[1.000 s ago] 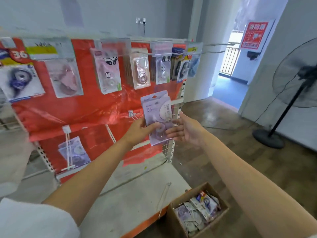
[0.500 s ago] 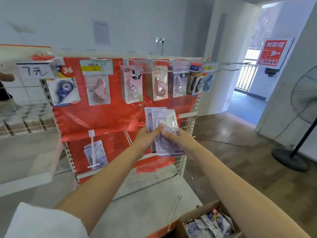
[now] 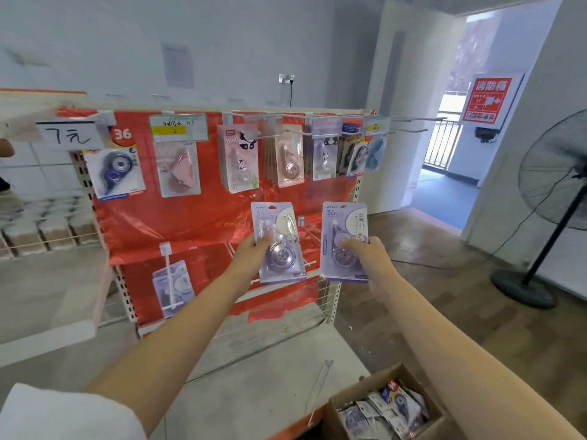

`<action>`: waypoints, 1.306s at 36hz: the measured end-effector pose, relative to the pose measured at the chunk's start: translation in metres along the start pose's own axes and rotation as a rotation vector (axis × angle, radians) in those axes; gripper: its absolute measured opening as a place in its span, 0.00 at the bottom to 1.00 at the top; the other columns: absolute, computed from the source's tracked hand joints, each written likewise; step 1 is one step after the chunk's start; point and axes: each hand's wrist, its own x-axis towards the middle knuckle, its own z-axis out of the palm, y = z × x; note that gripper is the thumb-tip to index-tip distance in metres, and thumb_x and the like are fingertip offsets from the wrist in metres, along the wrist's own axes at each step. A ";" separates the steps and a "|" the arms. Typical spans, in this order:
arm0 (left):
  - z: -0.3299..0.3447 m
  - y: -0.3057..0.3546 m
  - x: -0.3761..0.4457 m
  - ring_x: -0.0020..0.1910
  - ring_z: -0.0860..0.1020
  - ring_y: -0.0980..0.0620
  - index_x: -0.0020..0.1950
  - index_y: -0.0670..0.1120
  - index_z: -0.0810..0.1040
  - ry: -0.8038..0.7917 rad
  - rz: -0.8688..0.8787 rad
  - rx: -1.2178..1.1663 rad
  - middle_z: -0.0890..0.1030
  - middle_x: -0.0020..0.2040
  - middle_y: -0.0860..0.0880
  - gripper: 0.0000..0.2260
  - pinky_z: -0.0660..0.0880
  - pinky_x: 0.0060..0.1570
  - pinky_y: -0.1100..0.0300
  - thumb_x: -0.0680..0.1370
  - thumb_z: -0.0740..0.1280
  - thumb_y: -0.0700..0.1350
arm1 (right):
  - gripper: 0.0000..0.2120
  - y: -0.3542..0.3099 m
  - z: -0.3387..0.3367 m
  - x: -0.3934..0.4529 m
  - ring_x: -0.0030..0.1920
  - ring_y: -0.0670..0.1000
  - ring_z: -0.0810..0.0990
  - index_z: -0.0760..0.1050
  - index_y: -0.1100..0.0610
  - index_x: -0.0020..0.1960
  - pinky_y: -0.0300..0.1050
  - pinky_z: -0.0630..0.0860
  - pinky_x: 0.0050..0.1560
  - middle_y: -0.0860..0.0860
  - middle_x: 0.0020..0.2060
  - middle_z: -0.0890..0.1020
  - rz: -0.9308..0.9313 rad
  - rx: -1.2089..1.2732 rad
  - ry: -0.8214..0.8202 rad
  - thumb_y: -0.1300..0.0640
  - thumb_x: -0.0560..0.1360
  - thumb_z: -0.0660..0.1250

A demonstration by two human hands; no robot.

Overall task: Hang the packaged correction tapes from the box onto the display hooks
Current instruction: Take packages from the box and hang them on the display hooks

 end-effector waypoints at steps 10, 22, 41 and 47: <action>0.021 -0.006 -0.002 0.55 0.79 0.46 0.60 0.44 0.77 0.008 -0.047 0.028 0.81 0.57 0.45 0.12 0.76 0.56 0.51 0.81 0.62 0.49 | 0.17 -0.005 -0.015 -0.009 0.44 0.53 0.82 0.71 0.61 0.56 0.43 0.80 0.40 0.55 0.49 0.81 0.005 0.028 0.058 0.61 0.71 0.73; 0.032 -0.009 0.006 0.55 0.79 0.43 0.56 0.42 0.79 -0.019 -0.057 -0.023 0.82 0.55 0.42 0.10 0.75 0.60 0.46 0.80 0.64 0.46 | 0.10 -0.010 -0.012 -0.005 0.46 0.52 0.81 0.71 0.54 0.49 0.41 0.79 0.41 0.54 0.50 0.81 -0.074 -0.004 -0.022 0.61 0.74 0.71; -0.066 -0.038 -0.011 0.46 0.82 0.45 0.51 0.44 0.80 0.348 -0.193 0.041 0.83 0.46 0.44 0.09 0.78 0.53 0.49 0.80 0.63 0.48 | 0.08 0.038 0.127 0.010 0.46 0.51 0.79 0.72 0.56 0.52 0.52 0.79 0.48 0.57 0.52 0.80 0.065 -0.184 -0.497 0.55 0.76 0.69; -0.103 -0.051 -0.038 0.52 0.80 0.44 0.55 0.44 0.79 0.488 -0.229 0.056 0.82 0.52 0.43 0.06 0.76 0.57 0.49 0.79 0.65 0.42 | 0.10 0.063 0.166 0.007 0.54 0.55 0.81 0.69 0.50 0.51 0.51 0.82 0.40 0.54 0.55 0.79 0.169 -0.185 -0.695 0.50 0.75 0.69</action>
